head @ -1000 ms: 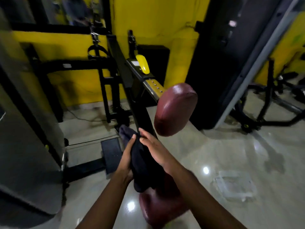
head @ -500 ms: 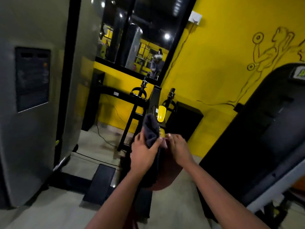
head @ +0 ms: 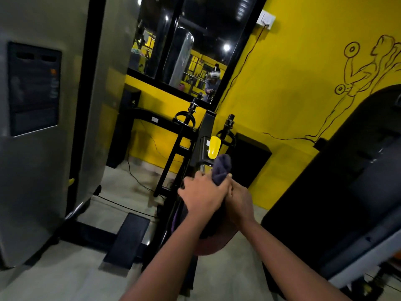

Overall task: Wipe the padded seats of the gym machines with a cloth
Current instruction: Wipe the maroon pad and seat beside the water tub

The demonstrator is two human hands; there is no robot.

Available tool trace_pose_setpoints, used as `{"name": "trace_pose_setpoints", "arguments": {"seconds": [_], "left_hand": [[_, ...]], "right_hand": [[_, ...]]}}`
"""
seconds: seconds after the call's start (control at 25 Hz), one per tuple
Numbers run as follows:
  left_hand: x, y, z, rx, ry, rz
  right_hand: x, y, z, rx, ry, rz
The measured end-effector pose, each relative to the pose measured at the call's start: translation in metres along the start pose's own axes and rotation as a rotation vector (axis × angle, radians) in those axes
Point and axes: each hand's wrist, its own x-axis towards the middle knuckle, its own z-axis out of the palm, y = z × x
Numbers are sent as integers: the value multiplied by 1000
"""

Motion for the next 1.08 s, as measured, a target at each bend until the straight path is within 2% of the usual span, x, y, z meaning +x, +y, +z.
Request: {"name": "trace_pose_setpoints", "arguments": {"seconds": [0.04,0.12,0.24,0.32,0.44,0.56,0.68,0.76,0.84,0.96,1.08], "left_hand": [[-2,2,1,21,31,65],[1,1,-6,-145,41,10],[17,-32,-6,-597,-103,-267],[21,-58,7,-840,-106,-431],[19,-94,37,-904,-87,-541],[7,-113,43,-964,-92,-640],[12,-113,41,-950,-107,-563],[15,-96,32,-898,-86,-438],[21,-90,29,-957,-58,-373],[19,-117,47,-1140,-59,-485],[9,-143,71,-1297,30,-579]], "right_hand": [[0,3,1,13,10,1],[-1,4,2,-16,26,-49],[-4,-1,1,-117,40,-122],[-6,-1,0,-186,32,-202],[-1,-4,-7,-324,-40,-355],[6,-15,-15,-506,-211,-518],[9,-29,-8,-662,-297,-644],[5,-33,3,-752,-236,-689],[5,-34,10,-787,-189,-695],[6,-29,13,-757,-152,-728],[7,-30,15,-765,-137,-726]]}}
